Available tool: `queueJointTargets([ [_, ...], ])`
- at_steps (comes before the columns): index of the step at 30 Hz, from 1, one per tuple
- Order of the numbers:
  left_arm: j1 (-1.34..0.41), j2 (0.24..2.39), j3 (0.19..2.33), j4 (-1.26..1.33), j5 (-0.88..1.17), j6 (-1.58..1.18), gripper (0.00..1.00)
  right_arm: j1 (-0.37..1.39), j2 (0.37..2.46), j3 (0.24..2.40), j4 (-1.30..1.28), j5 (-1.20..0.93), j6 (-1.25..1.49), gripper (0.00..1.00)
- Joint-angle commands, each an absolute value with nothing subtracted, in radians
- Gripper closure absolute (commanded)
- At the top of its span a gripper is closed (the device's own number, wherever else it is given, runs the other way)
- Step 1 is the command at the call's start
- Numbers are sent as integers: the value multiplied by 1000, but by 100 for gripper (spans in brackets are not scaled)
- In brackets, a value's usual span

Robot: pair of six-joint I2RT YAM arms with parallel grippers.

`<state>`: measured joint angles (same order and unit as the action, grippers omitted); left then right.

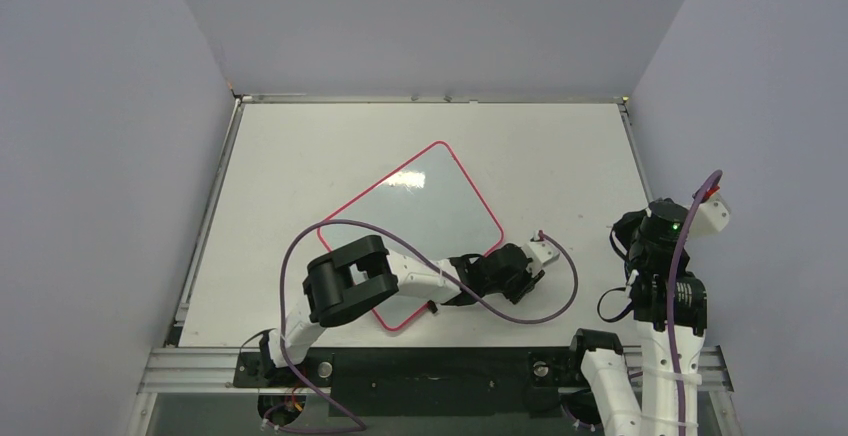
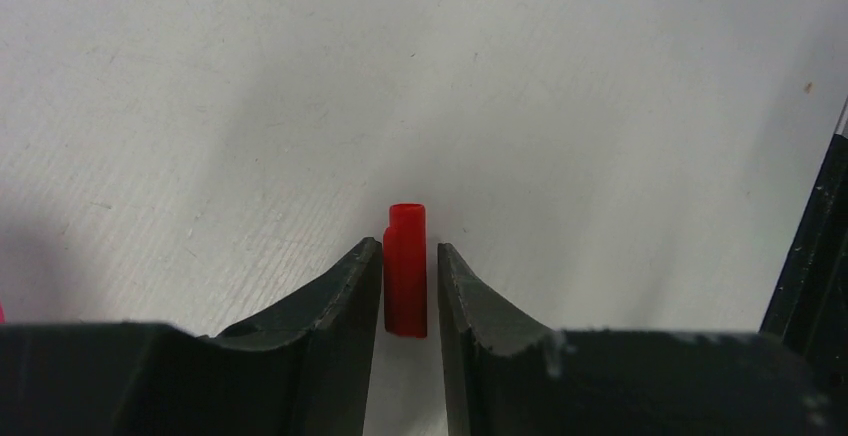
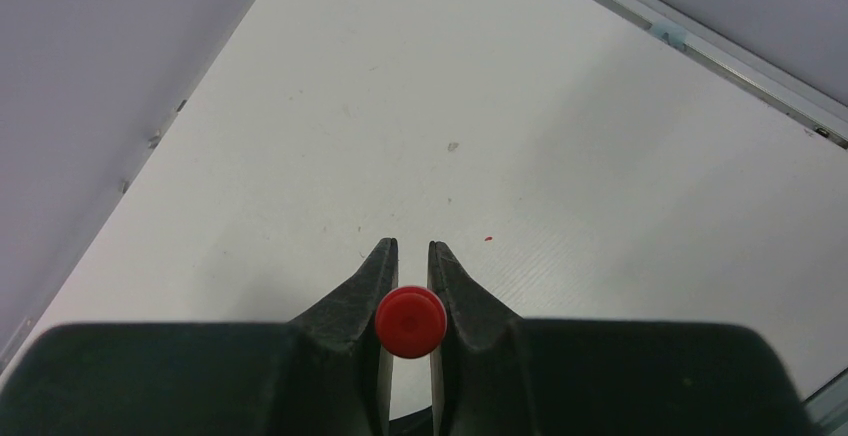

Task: Write a sentence on the whiteboard
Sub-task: Place the pen cap at the center of the board, then hold the whiteboard on the whiteboard stand.

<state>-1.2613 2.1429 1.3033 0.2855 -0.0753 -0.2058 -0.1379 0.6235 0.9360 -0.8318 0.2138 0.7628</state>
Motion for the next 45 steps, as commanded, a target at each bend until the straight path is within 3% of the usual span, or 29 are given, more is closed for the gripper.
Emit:
queueJointTargets([
  [1, -1258, 2139, 1329, 334, -81, -221, 71, -144, 617, 955, -821, 233, 747, 100],
  [5, -1258, 2117, 1321, 338, -77, -222, 61, -144, 614, 958, -819, 232, 744, 100],
  [15, -1259, 1967, 1330, 236, -55, -212, 54, -144, 616, 987, -819, 245, 727, 100],
  [22, -1263, 1771, 1353, 16, -35, -155, 52, -143, 627, 1027, -822, 287, 715, 100],
  [30, -1217, 1533, 1333, -231, -85, -110, 55, -142, 627, 1011, -782, 184, 703, 100],
  [37, -922, 1288, 1302, -404, 81, -131, 53, -132, 580, 953, -705, 24, 685, 100],
  [45, -456, 1244, 1365, -570, 324, -108, 47, -82, 586, 896, -611, -143, 663, 100],
])
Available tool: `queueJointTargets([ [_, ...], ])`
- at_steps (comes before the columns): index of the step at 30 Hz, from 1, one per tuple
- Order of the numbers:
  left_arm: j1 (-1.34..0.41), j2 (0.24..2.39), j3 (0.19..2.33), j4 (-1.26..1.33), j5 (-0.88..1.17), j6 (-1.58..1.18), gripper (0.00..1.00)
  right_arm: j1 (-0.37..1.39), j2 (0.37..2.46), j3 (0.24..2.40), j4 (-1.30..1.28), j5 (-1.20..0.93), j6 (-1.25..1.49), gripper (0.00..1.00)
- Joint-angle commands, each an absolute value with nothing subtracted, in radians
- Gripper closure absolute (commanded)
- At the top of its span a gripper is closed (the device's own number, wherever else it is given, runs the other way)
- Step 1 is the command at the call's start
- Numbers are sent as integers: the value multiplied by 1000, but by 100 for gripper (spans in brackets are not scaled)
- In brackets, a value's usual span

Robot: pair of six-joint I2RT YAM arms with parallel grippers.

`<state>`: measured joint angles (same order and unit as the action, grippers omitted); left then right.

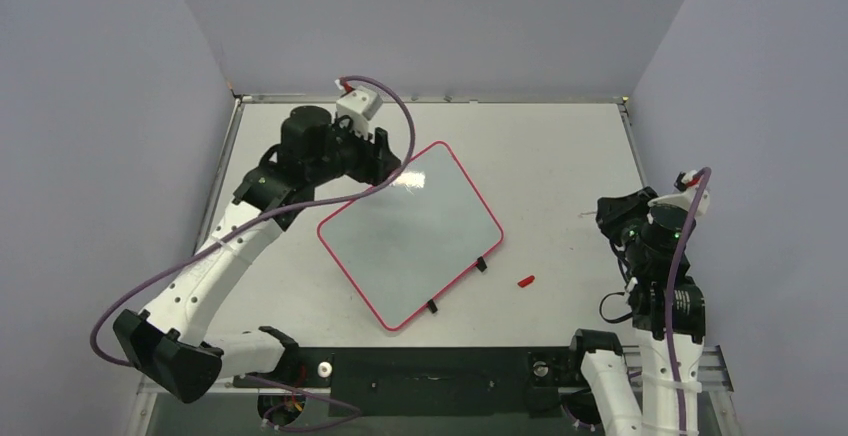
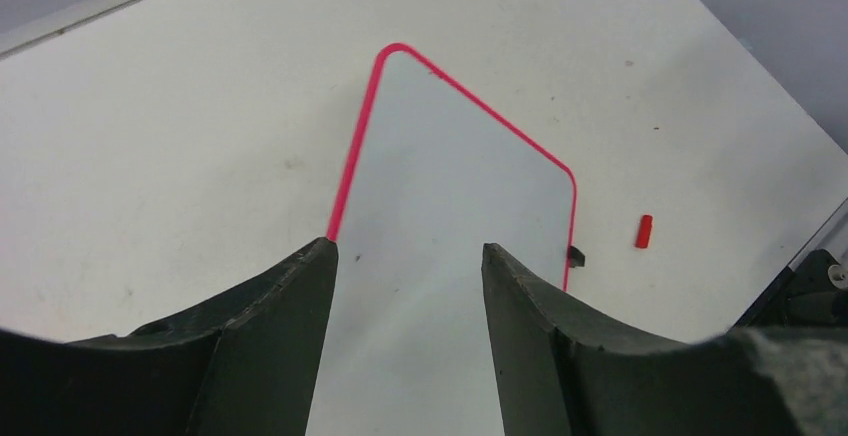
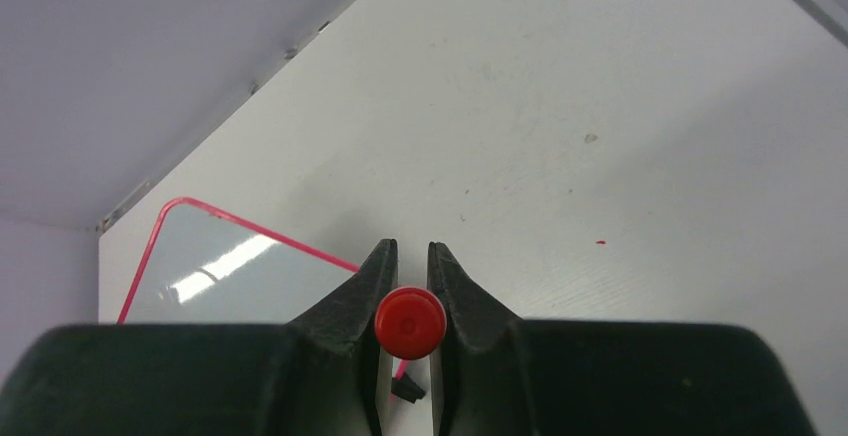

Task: Write a sentence on the whiteboard
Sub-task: Hold the whiteboard on the whiteboard stand.

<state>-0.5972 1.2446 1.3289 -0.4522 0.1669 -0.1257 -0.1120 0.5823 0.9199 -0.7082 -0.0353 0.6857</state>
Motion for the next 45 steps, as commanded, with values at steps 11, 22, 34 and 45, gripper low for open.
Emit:
queueJointTargets([
  [11, -255, 1338, 1260, -539, 446, -98, 29, 169, 587, 816, -537, -117, 683, 100],
  [22, -215, 1459, 1235, -565, 625, -58, 28, 240, 603, 769, -506, -120, 683, 100],
  [34, -218, 1542, 1202, -600, 723, -13, 43, 290, 634, 758, -490, -124, 668, 100],
  [45, -240, 1610, 1210, -653, 849, 61, 62, 313, 664, 759, -481, -128, 648, 100],
])
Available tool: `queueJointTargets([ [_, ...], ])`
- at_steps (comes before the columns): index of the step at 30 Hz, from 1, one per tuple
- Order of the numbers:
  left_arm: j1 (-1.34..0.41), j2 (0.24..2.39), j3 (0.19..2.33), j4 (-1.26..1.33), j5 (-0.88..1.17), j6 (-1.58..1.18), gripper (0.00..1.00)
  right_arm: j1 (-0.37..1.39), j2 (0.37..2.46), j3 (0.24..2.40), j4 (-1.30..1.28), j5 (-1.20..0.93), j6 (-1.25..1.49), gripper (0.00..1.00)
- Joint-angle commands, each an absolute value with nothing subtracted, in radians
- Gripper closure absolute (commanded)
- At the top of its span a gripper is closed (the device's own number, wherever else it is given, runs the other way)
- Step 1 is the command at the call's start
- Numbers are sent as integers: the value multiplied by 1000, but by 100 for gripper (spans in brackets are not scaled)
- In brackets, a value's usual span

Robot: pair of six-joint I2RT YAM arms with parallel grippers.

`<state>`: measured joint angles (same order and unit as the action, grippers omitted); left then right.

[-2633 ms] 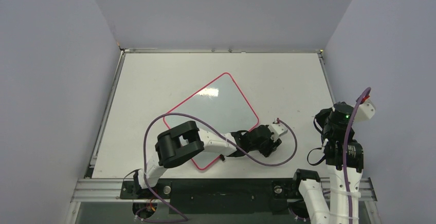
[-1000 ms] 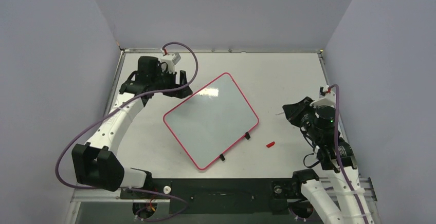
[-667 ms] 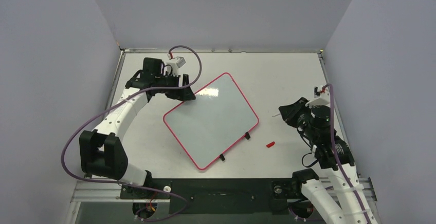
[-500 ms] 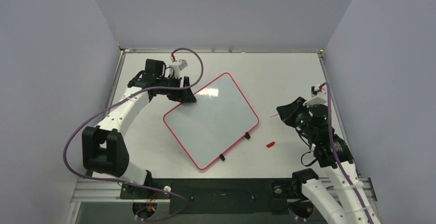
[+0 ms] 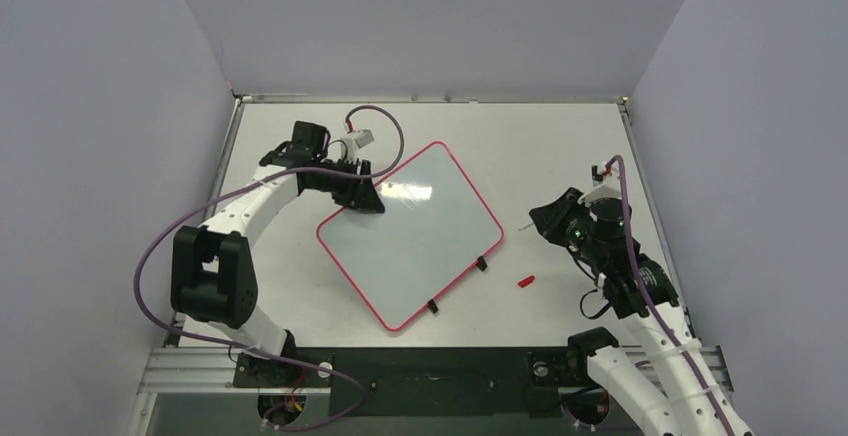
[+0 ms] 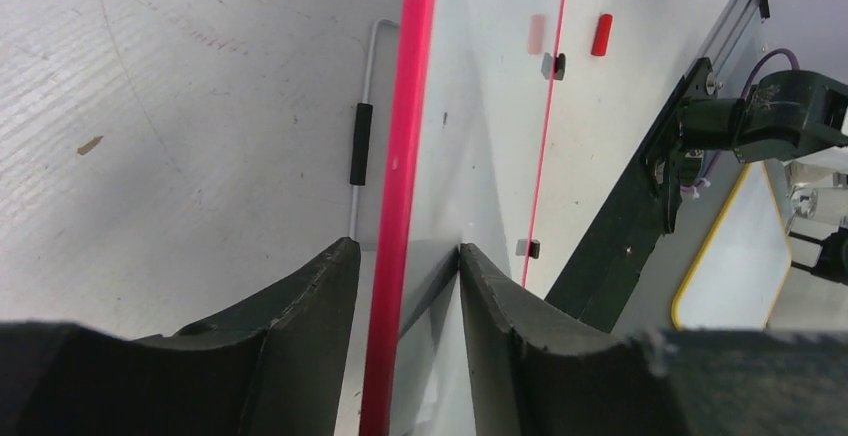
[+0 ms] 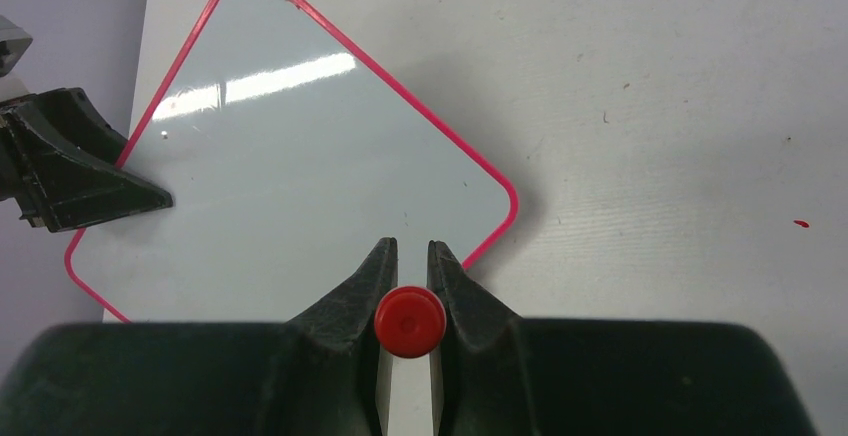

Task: Write a sentence on the whiteboard
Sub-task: Hold the whiteboard on the whiteboard stand, then write a sentence on the whiteboard.

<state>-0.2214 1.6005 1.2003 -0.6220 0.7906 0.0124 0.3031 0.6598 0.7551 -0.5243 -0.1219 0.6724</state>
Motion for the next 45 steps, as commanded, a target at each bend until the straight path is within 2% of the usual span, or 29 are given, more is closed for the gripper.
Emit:
queueJointTargets([
  [1, -245, 1618, 1211, -658, 838, 66, 66, 313, 665, 759, -480, -128, 648, 100],
  [4, -256, 1635, 1234, -670, 814, 79, 88, 314, 666, 752, -480, -130, 644, 100],
  [8, -286, 1678, 1289, -700, 759, 104, 100, 315, 669, 741, -476, -131, 638, 100],
  [19, -384, 1743, 1421, -746, 615, 140, 100, 321, 663, 699, -431, -144, 635, 100],
  [25, -387, 1731, 1445, -751, 589, 143, 100, 333, 629, 630, -287, -232, 659, 100],
  [29, -397, 1683, 1391, -697, 537, 133, 100, 372, 553, 522, -119, -250, 679, 100],
  [35, -413, 1654, 1398, -684, 438, 101, 100, 500, 439, 310, 267, -183, 720, 100],
  [45, -457, 1661, 1338, -583, 385, 60, 100, 764, 434, 71, 790, 42, 594, 100],
])
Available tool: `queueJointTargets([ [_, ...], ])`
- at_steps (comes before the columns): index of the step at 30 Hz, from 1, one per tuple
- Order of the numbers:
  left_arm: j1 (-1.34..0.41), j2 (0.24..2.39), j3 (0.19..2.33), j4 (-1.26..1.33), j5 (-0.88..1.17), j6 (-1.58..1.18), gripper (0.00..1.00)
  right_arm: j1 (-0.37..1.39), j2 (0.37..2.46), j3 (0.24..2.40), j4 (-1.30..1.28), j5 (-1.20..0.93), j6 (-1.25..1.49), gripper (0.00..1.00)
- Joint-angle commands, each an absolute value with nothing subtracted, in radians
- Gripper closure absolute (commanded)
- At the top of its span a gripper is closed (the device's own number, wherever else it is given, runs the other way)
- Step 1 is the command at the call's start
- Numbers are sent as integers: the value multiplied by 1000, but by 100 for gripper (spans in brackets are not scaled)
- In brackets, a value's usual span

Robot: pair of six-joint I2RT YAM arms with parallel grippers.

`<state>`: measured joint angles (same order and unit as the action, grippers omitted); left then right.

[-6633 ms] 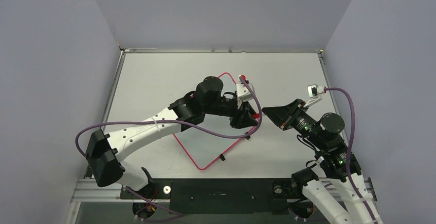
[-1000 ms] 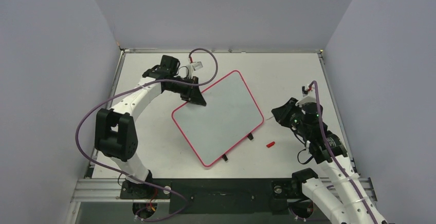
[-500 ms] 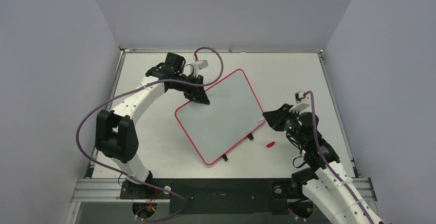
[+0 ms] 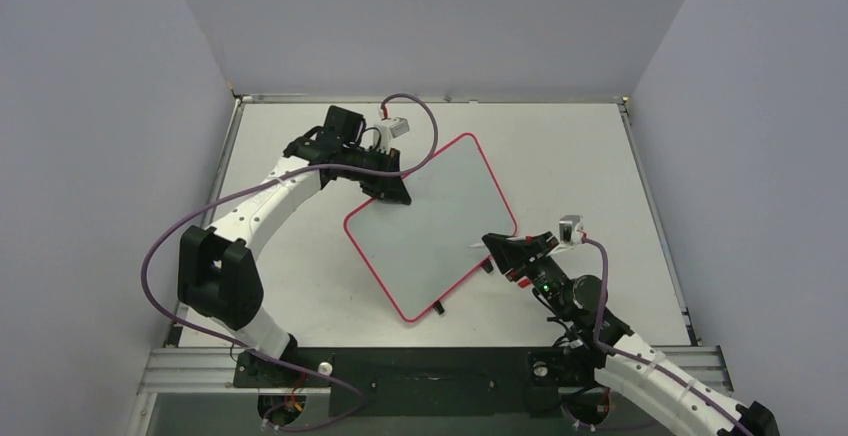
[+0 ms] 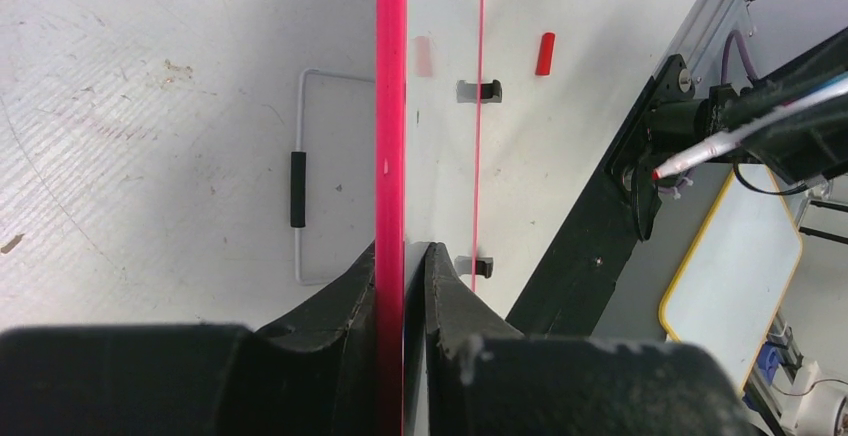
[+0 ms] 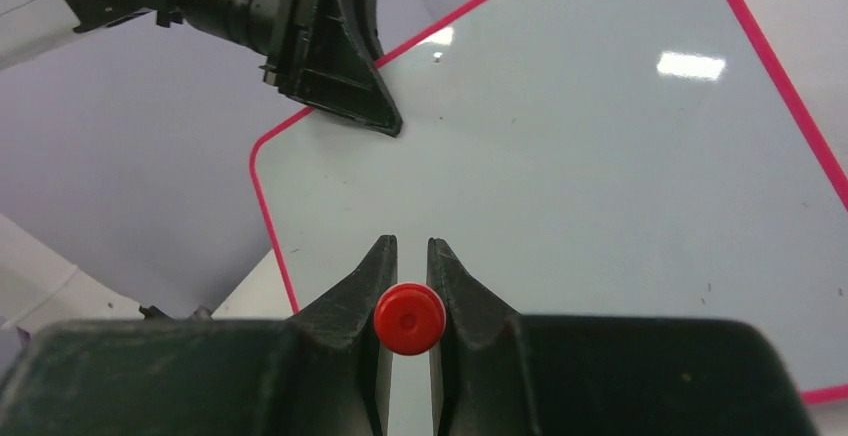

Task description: Write a sentence on the whiteboard

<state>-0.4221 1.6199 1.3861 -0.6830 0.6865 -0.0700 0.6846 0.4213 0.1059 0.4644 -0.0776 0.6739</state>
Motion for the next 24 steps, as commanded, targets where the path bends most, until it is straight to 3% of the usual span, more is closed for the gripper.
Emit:
queueJointTargets([
  [1, -459, 1663, 1327, -573, 383, 58, 100, 776, 445, 69, 807, 45, 575, 100],
  [10, -477, 1654, 1300, -500, 390, 37, 100, 909, 710, 121, 1082, 43, 468, 100],
  [24, -479, 1569, 1234, -483, 369, 90, 100, 1005, 1113, 312, 1299, 42, 426, 100],
])
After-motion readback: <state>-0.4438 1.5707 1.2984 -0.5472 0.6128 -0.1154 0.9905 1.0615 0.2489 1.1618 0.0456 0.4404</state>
